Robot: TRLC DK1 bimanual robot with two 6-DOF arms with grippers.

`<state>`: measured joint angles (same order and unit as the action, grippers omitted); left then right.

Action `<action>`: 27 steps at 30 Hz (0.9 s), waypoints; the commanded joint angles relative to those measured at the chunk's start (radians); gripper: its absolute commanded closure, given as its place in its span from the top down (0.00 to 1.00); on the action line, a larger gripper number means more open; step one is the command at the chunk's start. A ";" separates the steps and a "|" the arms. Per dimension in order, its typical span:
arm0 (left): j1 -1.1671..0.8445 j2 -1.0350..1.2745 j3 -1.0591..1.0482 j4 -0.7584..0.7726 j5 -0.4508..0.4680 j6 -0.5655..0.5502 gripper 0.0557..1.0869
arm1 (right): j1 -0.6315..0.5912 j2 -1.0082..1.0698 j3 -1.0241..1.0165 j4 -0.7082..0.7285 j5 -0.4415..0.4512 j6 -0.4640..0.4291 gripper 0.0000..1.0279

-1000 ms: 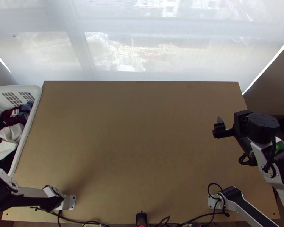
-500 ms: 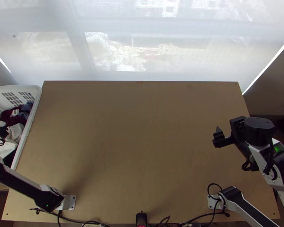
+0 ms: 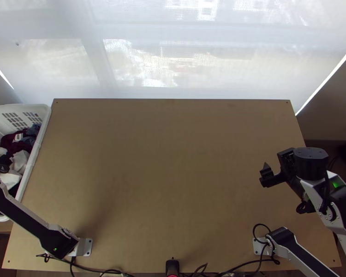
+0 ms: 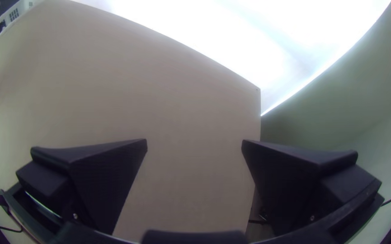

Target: Fold the t-shirt

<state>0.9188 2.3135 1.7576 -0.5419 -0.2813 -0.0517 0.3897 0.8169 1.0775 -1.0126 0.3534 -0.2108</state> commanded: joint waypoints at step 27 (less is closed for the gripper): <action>-0.330 -0.947 -0.081 -0.202 0.045 -0.080 0.03 | 0.038 -0.024 -0.083 0.078 -0.001 -0.032 0.95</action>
<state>0.7654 1.6566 1.6619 -0.7166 -0.2604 -0.1421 0.4191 0.7975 0.9920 -0.9436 0.3534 -0.2443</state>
